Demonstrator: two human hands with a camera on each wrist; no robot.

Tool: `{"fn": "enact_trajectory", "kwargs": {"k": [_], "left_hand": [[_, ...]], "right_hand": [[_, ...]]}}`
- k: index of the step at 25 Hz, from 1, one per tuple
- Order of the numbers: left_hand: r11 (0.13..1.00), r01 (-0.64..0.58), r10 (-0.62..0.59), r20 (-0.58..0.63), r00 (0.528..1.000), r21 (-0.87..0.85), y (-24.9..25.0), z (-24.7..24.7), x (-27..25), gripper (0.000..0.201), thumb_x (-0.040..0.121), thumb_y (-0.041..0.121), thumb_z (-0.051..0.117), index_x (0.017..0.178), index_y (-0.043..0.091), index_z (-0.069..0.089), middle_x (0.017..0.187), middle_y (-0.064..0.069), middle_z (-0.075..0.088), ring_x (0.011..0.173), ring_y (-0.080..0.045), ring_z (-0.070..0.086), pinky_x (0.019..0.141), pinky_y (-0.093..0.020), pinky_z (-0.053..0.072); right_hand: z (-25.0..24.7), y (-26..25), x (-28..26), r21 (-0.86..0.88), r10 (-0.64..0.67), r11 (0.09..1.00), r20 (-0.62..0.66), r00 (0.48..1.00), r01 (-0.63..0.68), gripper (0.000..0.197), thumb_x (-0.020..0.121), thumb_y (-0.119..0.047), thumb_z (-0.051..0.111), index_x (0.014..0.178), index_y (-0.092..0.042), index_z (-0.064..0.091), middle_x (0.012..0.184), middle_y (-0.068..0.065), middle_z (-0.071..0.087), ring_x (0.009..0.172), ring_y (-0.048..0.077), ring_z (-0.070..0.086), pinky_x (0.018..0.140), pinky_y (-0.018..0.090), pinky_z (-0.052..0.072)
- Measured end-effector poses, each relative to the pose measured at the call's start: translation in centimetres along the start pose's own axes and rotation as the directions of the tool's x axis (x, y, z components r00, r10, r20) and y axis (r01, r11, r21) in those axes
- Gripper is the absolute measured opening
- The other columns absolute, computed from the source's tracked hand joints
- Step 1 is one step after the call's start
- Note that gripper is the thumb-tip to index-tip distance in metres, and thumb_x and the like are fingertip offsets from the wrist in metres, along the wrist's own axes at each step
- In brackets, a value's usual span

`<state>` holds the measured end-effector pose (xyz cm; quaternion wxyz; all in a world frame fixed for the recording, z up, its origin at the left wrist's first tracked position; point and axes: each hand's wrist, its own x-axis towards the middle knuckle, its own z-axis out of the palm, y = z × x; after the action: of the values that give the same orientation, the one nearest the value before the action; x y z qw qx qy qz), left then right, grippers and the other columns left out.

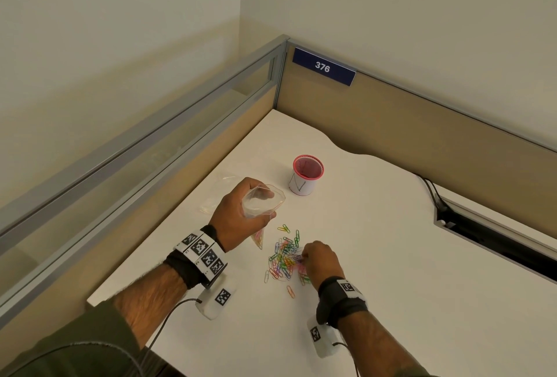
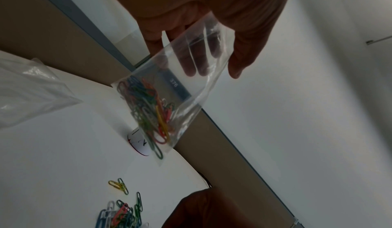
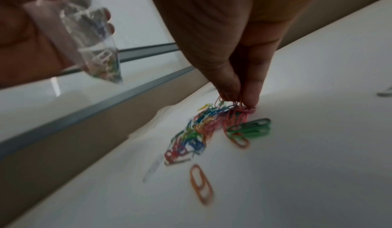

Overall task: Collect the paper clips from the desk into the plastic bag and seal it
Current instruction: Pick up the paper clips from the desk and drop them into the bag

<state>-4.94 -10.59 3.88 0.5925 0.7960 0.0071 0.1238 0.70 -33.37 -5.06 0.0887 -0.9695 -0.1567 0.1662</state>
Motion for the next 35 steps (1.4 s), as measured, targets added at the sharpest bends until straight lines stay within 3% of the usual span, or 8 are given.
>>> {"fn": "enact_trajectory", "kwargs": {"k": [5, 11, 18, 21, 24, 28, 32, 35], "left_hand": [[1.0, -0.003, 0.003, 0.005, 1.0, 0.007, 0.0, 0.3, 0.1, 0.047, 0.075, 0.027, 0.08, 0.114, 0.021, 0.056, 0.112, 0.009, 0.069, 0.113, -0.011, 0.064, 0.104, -0.043, 0.051], [1.0, -0.014, 0.014, 0.025, 1.0, -0.002, -0.2, 0.9, 0.4, 0.047, 0.076, 0.028, 0.08, 0.115, 0.021, 0.056, 0.113, 0.008, 0.068, 0.114, -0.013, 0.064, 0.103, -0.042, 0.052], [0.999, -0.043, 0.042, 0.042, 0.998, 0.033, -0.1, 1.8, 0.9, 0.045, 0.078, 0.027, 0.081, 0.114, 0.026, 0.054, 0.109, 0.015, 0.066, 0.108, -0.003, 0.063, 0.092, -0.019, 0.049], [0.999, -0.017, 0.015, 0.037, 0.999, 0.042, 0.3, 2.0, 0.9, 0.046, 0.074, 0.04, 0.077, 0.112, 0.034, 0.051, 0.101, 0.022, 0.063, 0.099, 0.0, 0.063, 0.081, -0.011, 0.048], [0.999, -0.026, 0.025, 0.03, 0.999, 0.02, 0.3, 1.8, 0.8, 0.046, 0.073, 0.045, 0.075, 0.111, 0.036, 0.053, 0.103, 0.025, 0.064, 0.103, -0.001, 0.064, 0.086, -0.015, 0.05], [1.0, -0.026, 0.026, 0.027, 0.999, -0.018, -0.1, 0.9, 0.3, 0.044, 0.079, 0.022, 0.082, 0.114, 0.022, 0.057, 0.111, 0.011, 0.068, 0.112, -0.01, 0.064, 0.099, -0.035, 0.053], [0.999, -0.009, 0.009, 0.002, 1.0, -0.04, -0.4, -0.3, -0.4, 0.044, 0.077, 0.021, 0.082, 0.113, 0.022, 0.057, 0.11, 0.008, 0.069, 0.113, -0.017, 0.065, 0.102, -0.044, 0.052], [0.999, -0.003, 0.002, -0.007, 1.0, -0.036, -0.4, -1.0, -0.7, 0.045, 0.077, 0.022, 0.082, 0.115, 0.022, 0.057, 0.111, 0.008, 0.069, 0.114, -0.018, 0.064, 0.103, -0.047, 0.051]], "right_hand": [[-4.7, 0.3, -1.4, 0.463, 0.125, 0.884, -0.106, 0.986, -0.062, 0.012, 0.084, -0.003, 0.063, 0.082, -0.008, 0.073, 0.082, 0.009, 0.074, 0.078, 0.023, 0.069, 0.078, 0.035, 0.058], [-15.6, -3.2, -4.3, 0.72, 0.05, 0.669, -0.288, 0.956, 0.182, 0.008, 0.082, -0.004, 0.071, 0.084, -0.01, 0.076, 0.077, 0.005, 0.075, 0.071, 0.017, 0.072, 0.071, 0.022, 0.058], [-19.1, -9.7, -4.9, 0.439, -0.216, 0.817, -0.369, 0.904, 0.375, 0.012, 0.086, -0.008, 0.067, 0.093, -0.013, 0.075, 0.081, -0.005, 0.069, 0.072, 0.005, 0.064, 0.071, 0.011, 0.05], [-18.1, -11.3, -4.5, 0.3, -0.297, 0.872, -0.301, 0.906, 0.386, 0.011, 0.089, -0.013, 0.064, 0.096, -0.014, 0.073, 0.09, -0.001, 0.071, 0.077, 0.01, 0.063, 0.075, 0.021, 0.054], [-18.3, -11.3, -4.8, 0.274, -0.292, 0.875, -0.358, 0.887, 0.398, 0.013, 0.09, -0.01, 0.062, 0.097, -0.014, 0.072, 0.093, -0.001, 0.07, 0.081, 0.011, 0.063, 0.078, 0.021, 0.054], [-17.9, -7.6, -3.7, 0.324, -0.185, 0.878, -0.448, 0.875, 0.351, 0.013, 0.087, -0.007, 0.062, 0.091, -0.012, 0.073, 0.084, -0.007, 0.066, 0.077, 0.011, 0.063, 0.076, 0.019, 0.05], [-11.0, -2.4, 0.9, 0.157, -0.064, 0.983, -0.167, 0.984, 0.091, 0.02, 0.088, -0.007, 0.055, 0.1, -0.014, 0.07, 0.108, 0.005, 0.07, 0.102, 0.025, 0.063, 0.092, 0.035, 0.05], [-6.3, -2.0, 2.5, 0.041, -0.089, 0.996, 0.083, 0.993, 0.085, 0.038, 0.09, -0.004, 0.05, 0.124, -0.019, 0.058, 0.132, 0.005, 0.054, 0.123, 0.024, 0.05, 0.105, 0.034, 0.04]]}}
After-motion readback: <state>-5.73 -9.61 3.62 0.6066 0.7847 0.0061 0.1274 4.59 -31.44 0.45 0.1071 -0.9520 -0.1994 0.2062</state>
